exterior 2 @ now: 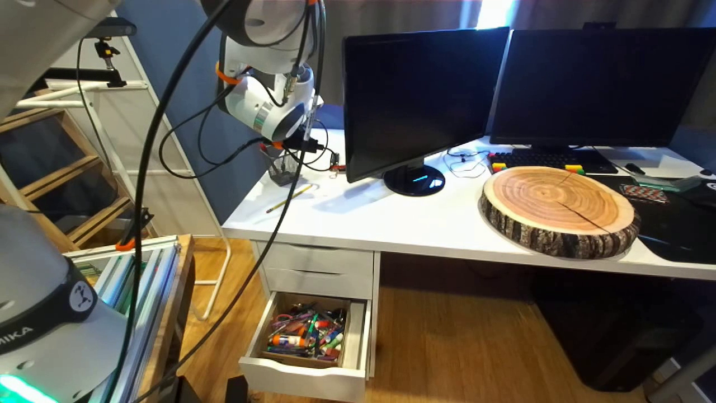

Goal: Pick up the clear black pen from the desktop and put it in the desktop pen and pencil basket

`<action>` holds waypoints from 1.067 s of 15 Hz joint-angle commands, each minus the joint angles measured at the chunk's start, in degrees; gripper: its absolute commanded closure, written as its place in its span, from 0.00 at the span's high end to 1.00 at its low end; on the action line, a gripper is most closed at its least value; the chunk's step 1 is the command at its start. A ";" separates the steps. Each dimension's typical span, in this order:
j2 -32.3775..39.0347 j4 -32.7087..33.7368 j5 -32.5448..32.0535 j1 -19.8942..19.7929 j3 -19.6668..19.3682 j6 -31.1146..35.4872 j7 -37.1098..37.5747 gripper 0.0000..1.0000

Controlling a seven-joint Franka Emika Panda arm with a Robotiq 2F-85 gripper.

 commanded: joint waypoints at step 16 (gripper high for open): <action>-4.78 -1.31 1.15 0.86 -0.47 -4.66 2.03 1.00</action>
